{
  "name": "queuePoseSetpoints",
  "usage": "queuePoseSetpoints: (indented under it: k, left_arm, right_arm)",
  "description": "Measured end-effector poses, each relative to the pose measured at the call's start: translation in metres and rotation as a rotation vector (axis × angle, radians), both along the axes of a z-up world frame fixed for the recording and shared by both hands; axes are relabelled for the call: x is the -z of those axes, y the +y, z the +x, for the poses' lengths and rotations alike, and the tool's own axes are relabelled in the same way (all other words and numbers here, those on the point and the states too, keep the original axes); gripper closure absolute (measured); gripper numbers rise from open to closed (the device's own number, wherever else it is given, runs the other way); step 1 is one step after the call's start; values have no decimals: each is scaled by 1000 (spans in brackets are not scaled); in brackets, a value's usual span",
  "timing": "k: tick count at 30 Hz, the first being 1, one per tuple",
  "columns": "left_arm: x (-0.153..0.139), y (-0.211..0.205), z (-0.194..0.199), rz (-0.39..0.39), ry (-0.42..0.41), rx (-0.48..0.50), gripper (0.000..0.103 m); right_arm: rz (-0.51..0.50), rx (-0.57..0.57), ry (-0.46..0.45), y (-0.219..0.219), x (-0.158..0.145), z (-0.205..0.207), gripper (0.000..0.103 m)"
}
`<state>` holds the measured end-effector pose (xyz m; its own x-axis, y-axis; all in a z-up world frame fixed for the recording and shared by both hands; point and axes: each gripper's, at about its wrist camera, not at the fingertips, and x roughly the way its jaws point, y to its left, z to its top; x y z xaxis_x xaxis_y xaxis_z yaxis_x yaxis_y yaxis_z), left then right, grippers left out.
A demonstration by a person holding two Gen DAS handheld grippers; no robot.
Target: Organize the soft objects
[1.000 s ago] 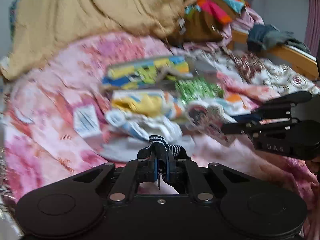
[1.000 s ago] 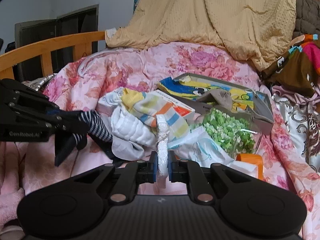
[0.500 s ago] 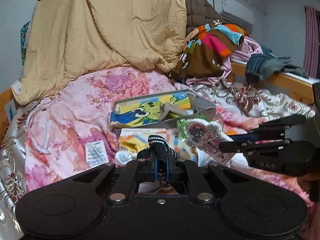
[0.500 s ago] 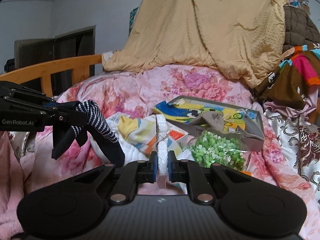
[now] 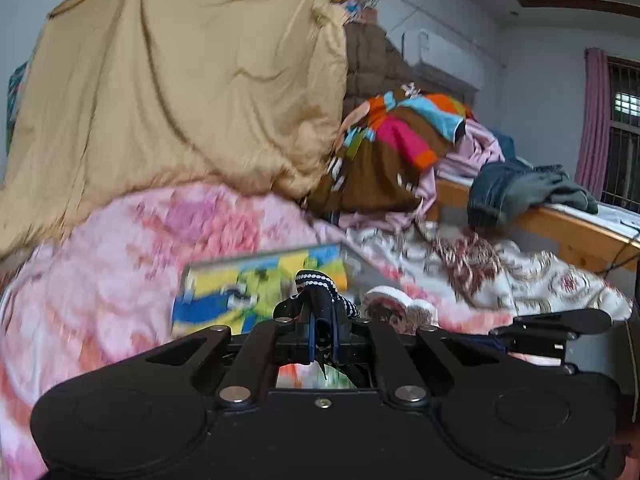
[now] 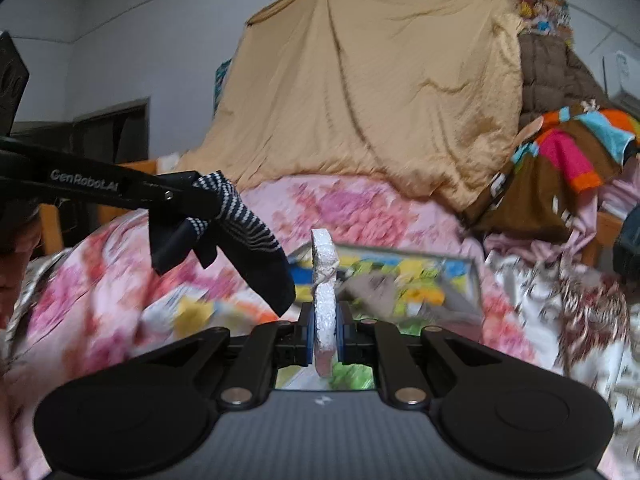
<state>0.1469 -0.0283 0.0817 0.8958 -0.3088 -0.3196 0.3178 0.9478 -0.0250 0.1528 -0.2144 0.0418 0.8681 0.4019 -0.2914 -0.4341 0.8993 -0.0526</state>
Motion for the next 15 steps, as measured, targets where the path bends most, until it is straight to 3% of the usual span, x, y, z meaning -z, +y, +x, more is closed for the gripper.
queuePoseSetpoints:
  k: [6, 15]
  left_arm:
    - [-12, -17, 68, -29, -40, 20, 95]
    - [16, -48, 184, -83, 9, 14, 95]
  right_arm:
    - [53, 60, -17, -19, -2, 69, 91]
    - [213, 186, 10, -67, 8, 153, 91]
